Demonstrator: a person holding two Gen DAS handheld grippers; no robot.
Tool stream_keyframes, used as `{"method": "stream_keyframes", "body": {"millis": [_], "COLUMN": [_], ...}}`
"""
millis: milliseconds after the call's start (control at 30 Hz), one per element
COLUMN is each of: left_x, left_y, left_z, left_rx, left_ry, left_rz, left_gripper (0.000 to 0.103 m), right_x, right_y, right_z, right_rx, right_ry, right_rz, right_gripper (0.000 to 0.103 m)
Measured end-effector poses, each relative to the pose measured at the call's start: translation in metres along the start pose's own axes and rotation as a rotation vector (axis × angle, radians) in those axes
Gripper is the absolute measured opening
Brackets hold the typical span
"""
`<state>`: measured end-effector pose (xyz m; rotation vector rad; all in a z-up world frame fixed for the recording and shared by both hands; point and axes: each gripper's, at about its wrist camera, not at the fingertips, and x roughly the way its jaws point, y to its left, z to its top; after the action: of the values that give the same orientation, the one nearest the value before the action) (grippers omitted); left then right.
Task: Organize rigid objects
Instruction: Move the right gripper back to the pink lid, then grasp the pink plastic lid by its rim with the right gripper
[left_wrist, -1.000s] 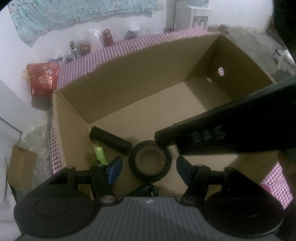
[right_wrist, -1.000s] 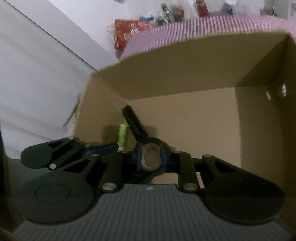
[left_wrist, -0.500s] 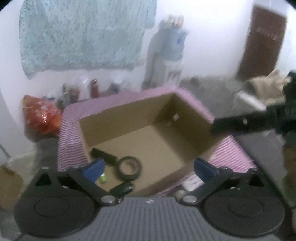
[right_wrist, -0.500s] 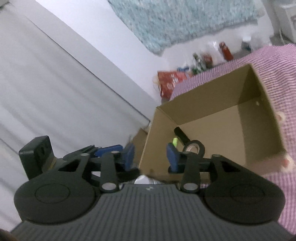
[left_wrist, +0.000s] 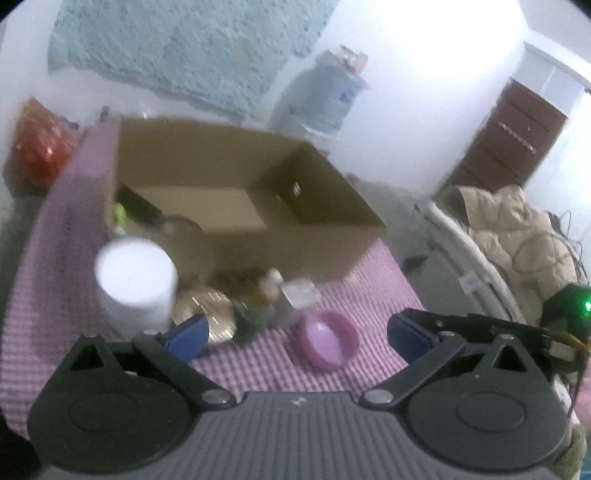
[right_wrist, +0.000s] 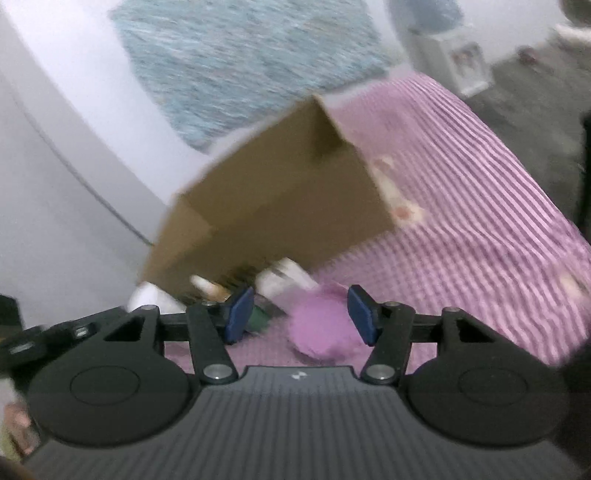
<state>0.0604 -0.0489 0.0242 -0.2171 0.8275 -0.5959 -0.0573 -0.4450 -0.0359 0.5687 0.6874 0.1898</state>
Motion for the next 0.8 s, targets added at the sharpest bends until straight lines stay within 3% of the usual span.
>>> {"method": "stream_keyframes", "body": {"millis": [233,333,500,800], "left_x": [0.052,0.074,0.094,0.111], "left_y": [-0.040,-0.053,-0.076,-0.089], "left_z": [-0.031,-0.041,-0.055,-0.063], "left_rx": [0.211,0.288,0.452,0.544], "left_ry": [0.042,0.083,0.084,0.099], "left_rz": [0.112,0.141,0.176,0.202], "left_gripper": [0.103,0.103,0.103,0.091], "right_x": [0.013,0.019,0.037,0.068], "right_y": [-0.017,-0.017,-0.014,-0.007], "right_z": [-0.011,-0.008,-0.001,-0.003], "right_rx": [-0.025,-0.037,-0.055,-0.138], "right_ry": [0.023,0.038,0.050,0.093], "right_rz": [-0.048,-0.047,-0.042,-0.069], "right_gripper": [0.056,0.056,0.056,0.050]}}
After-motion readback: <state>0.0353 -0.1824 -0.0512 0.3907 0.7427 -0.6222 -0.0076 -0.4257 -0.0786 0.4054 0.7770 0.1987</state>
